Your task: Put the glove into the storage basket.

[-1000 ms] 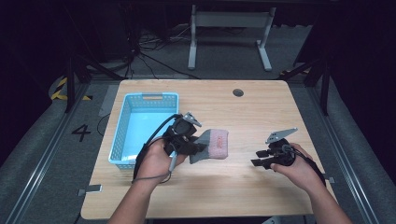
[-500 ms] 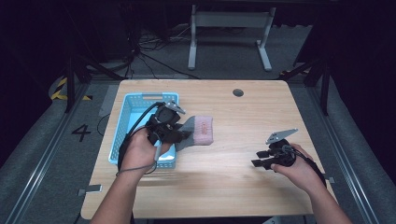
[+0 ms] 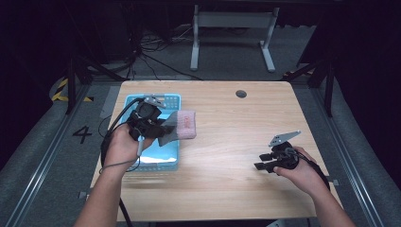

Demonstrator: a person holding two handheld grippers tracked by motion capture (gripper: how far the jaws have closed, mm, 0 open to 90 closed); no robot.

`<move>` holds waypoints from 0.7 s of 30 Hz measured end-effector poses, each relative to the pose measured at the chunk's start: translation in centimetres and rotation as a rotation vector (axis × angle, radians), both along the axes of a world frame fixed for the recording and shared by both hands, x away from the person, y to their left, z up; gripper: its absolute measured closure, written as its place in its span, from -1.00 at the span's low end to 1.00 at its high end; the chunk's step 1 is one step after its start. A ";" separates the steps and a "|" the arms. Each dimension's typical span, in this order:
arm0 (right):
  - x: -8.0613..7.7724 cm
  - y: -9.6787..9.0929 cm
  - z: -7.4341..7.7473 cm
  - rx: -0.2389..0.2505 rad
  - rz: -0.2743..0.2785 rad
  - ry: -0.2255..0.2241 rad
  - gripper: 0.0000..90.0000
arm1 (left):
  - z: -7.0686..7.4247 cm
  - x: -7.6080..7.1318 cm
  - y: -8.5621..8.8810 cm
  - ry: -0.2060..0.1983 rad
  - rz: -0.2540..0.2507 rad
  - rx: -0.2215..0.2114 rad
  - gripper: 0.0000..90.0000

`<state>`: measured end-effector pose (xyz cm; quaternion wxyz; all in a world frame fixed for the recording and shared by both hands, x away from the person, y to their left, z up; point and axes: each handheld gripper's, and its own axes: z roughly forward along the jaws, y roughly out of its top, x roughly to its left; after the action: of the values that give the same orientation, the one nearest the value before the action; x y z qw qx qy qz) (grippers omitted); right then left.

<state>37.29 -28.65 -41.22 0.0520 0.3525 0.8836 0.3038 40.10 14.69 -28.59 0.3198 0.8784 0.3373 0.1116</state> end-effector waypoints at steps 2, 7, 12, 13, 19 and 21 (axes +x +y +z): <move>0.0 0.0 0.0 0.000 -0.001 -0.001 0.19 | 0.0 0.2 0.6 -0.004 0.008 0.008 0.50; 0.0 0.0 0.0 0.000 0.002 -0.001 0.19 | -0.3 0.9 2.5 0.000 0.067 -0.010 0.49; 0.0 0.1 0.0 -0.001 0.003 0.001 0.18 | -1.1 1.7 3.9 0.010 0.110 -0.007 0.49; 0.0 0.1 0.0 -0.001 0.003 -0.002 0.18 | -1.3 1.8 4.1 0.015 0.114 -0.006 0.49; 0.0 0.1 0.0 -0.001 0.003 0.000 0.18 | -2.5 2.9 5.4 0.036 0.144 0.001 0.49; 0.0 0.1 -0.1 -0.002 0.003 0.000 0.18 | -3.1 3.3 5.7 0.045 0.148 0.010 0.49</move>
<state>37.30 -28.51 -41.31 0.0519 0.3511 0.8844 0.3032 43.41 20.40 -31.69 0.2985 0.8548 0.4081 0.1168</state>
